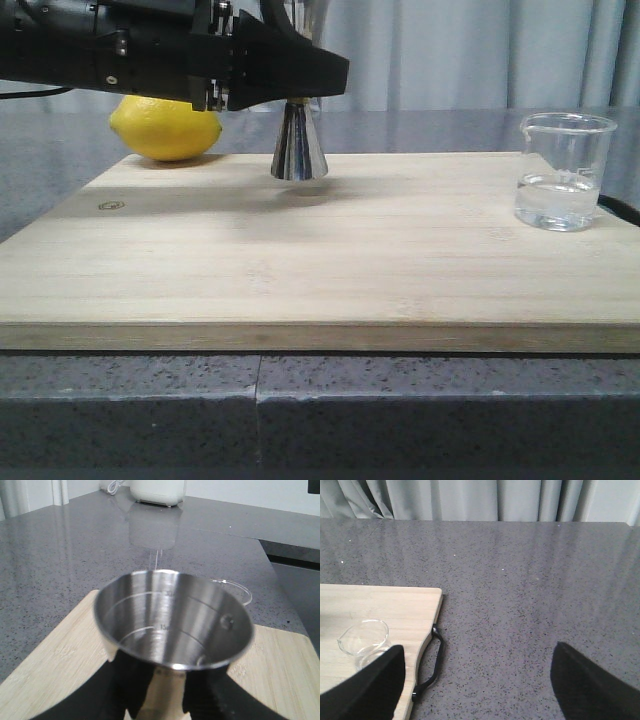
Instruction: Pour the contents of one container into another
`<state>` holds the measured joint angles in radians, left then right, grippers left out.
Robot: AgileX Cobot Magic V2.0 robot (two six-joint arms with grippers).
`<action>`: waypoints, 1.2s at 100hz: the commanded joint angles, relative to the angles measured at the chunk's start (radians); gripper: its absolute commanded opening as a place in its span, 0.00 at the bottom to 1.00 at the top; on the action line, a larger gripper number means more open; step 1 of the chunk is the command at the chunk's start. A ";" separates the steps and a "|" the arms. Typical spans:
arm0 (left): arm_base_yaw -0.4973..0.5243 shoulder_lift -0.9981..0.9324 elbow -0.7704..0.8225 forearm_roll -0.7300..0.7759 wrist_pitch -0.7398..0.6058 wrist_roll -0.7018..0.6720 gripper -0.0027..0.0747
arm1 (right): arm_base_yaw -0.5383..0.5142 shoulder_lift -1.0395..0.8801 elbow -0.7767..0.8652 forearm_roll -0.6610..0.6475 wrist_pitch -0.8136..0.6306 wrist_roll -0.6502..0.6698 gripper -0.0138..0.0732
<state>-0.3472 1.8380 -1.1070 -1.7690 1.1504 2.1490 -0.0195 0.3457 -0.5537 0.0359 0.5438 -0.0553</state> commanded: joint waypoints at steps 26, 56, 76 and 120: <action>-0.011 -0.123 -0.032 -0.081 0.118 -0.028 0.32 | 0.001 0.021 -0.041 0.013 -0.056 -0.041 0.79; -0.011 -0.125 -0.032 -0.081 0.111 -0.028 0.32 | 0.017 0.102 -0.135 0.030 0.024 -0.097 0.79; -0.011 -0.125 -0.032 -0.081 0.106 -0.028 0.32 | 0.109 0.197 -0.193 0.101 0.065 -0.214 0.79; -0.011 -0.125 -0.032 -0.081 0.106 -0.028 0.32 | 0.336 0.364 -0.157 0.128 -0.050 -0.127 0.78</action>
<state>-0.3496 1.7647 -1.1088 -1.7614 1.1593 2.1307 0.3108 0.6980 -0.7387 0.1352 0.6552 -0.1982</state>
